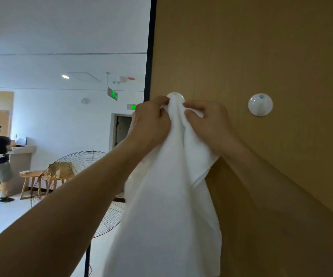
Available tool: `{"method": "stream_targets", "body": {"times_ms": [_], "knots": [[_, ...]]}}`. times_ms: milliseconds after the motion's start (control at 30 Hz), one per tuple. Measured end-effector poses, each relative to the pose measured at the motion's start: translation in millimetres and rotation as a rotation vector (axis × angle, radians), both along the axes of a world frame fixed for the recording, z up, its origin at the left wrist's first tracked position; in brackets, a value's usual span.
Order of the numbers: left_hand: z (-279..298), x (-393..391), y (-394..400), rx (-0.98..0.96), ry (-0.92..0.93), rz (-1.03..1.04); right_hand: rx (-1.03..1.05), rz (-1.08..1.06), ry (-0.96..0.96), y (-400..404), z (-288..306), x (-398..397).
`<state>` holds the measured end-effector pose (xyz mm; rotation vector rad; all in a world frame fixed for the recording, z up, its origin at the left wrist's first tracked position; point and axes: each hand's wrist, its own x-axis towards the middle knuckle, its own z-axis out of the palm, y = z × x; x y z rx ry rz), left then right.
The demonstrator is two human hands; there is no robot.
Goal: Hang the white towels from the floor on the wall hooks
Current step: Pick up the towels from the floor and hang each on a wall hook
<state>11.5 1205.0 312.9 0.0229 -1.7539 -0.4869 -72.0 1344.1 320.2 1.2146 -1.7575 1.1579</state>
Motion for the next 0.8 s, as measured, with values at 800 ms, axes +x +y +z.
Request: {"method": "stream_targets", "body": {"times_ms": [800], "knots": [[-150,30,-31,-0.076,-0.255,-0.493,0.269,-0.497,-0.413,-30,-158,111]]}}
